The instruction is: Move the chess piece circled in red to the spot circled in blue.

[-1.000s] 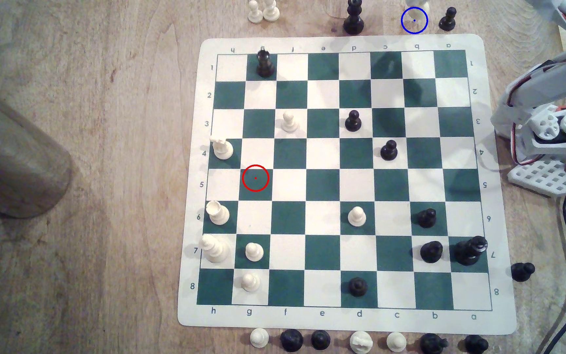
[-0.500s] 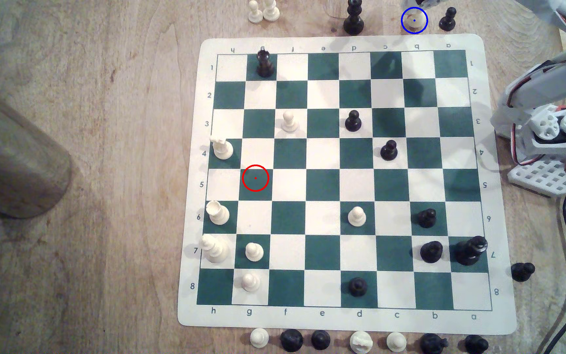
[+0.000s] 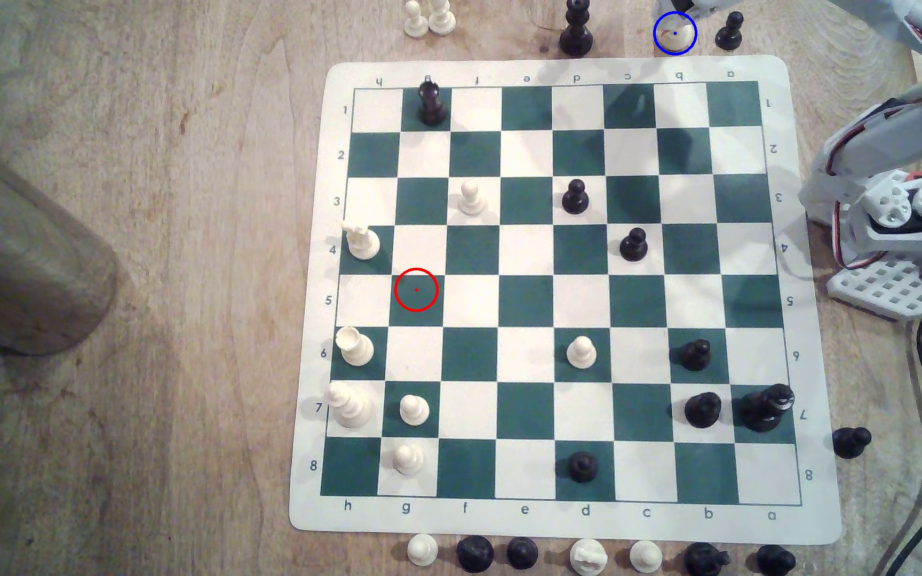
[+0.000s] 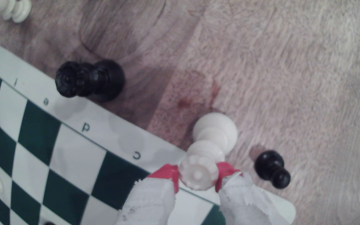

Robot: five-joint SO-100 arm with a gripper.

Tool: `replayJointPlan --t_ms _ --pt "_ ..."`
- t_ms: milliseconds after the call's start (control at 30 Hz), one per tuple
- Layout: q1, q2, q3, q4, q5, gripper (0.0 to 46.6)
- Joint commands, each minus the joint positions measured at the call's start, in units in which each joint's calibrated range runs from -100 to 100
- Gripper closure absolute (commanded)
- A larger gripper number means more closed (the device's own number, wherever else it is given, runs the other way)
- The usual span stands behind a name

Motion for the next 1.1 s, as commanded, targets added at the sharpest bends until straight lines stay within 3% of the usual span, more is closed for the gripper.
replayJointPlan --t_ms 0,400,500,533,600,1067 --pt "0.31 -1.36 -0.27 -0.99 0.49 46.3" --pt "0.55 -1.10 1.63 -1.24 1.37 45.8" --pt "0.71 -1.02 1.63 -1.73 1.37 36.9" --pt "0.94 -1.10 1.72 -2.47 1.27 31.0" --pt "1.33 -1.27 2.09 -3.70 1.37 24.9" --pt "2.97 -3.99 2.09 -4.27 2.34 19.9"
